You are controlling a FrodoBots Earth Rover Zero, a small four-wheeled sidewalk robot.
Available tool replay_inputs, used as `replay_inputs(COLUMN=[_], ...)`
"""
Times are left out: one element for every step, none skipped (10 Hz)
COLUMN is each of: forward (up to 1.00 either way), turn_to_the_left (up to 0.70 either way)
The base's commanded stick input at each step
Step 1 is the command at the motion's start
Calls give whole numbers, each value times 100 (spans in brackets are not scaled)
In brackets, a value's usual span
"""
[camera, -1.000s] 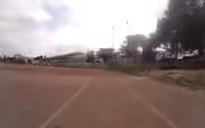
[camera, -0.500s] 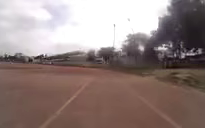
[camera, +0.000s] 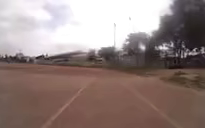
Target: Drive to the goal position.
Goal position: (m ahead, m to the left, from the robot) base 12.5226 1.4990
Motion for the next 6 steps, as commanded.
replay_inputs(forward=[85, 85, 85, 85, 85, 85], turn_to_the_left=[0, 0, 0, 0, 0, 0])
